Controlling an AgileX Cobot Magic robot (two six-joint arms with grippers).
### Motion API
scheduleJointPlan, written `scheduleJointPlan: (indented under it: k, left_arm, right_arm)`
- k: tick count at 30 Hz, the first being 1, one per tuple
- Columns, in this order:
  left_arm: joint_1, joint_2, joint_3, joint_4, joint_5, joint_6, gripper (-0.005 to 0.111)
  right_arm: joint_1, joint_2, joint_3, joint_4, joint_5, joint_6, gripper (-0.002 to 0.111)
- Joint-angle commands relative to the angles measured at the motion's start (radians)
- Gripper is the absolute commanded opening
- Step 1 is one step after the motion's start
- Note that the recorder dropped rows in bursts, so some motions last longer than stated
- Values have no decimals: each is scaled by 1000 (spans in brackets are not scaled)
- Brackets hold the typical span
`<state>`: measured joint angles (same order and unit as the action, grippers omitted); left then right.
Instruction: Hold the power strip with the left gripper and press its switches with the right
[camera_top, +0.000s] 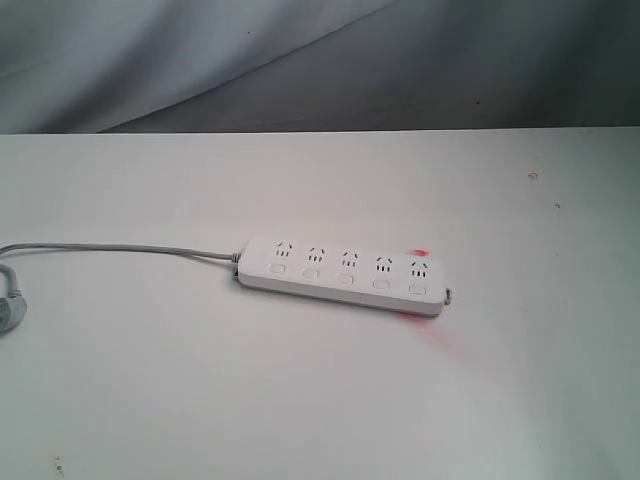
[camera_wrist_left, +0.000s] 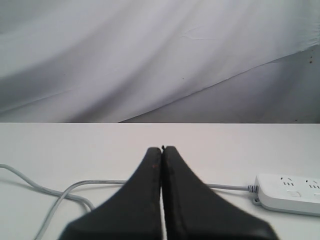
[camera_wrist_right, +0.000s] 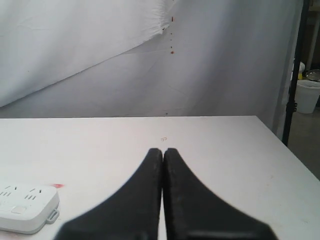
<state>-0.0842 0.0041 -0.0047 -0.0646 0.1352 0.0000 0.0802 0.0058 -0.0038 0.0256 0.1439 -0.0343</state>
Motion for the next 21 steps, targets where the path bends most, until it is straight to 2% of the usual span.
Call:
scheduleJointPlan:
  k: [1,21]
  left_arm:
    - [1,-4,5,-4,1,10,0]
    - [1,-4,5,-4,1,9,0]
  right_arm:
    - [2,-6,4,13,-5,-10,0]
    - [41,-6,4,13,-5,-10,0]
